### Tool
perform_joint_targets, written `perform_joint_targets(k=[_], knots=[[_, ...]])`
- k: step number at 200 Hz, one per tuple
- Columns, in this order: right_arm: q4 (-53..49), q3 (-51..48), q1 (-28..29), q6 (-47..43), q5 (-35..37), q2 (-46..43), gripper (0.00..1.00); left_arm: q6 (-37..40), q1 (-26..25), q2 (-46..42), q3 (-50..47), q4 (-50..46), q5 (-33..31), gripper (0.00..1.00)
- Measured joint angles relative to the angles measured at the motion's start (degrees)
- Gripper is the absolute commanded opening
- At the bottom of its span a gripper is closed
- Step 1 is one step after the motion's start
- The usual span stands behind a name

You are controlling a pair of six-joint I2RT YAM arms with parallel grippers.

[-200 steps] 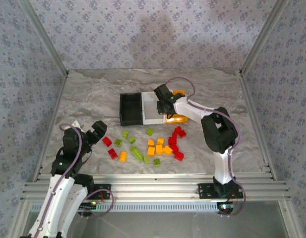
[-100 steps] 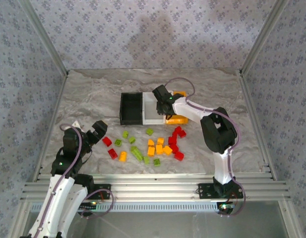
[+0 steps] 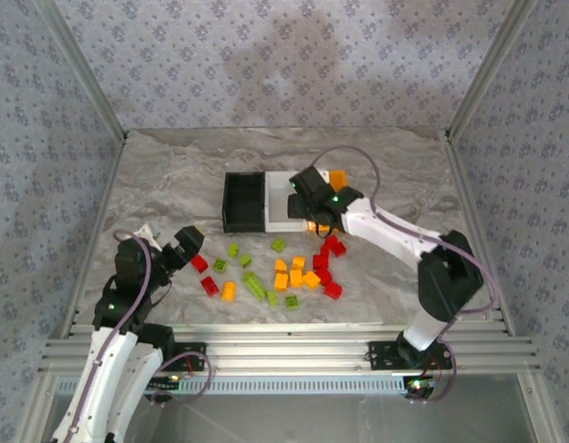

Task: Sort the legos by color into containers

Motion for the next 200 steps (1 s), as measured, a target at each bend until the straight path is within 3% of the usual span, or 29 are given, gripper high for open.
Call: perform_joint_targets(k=[35, 71, 143, 200], knots=[[-0.4, -15.4, 3.5, 3.8, 0.4, -9.1, 0.75, -0.1, -0.1, -2.4, -0.1, -1.4, 2.4, 0.99], [0.2, -23.6, 5.7, 8.6, 0.4, -11.4, 0.75, -1.2, -0.1, -4.4, -2.5, -1.2, 3.3, 0.99], [4.5, -22.8, 6.9, 13.7, 1.4, -5.3, 0.75, -2.4, -0.1, -4.4, -5.2, -1.2, 4.0, 0.99], [5.0, -21.5, 6.6, 15.5, 2.8, -0.6, 0.65, -2.4, -0.1, -4.6, -5.5, -1.0, 4.0, 0.99]])
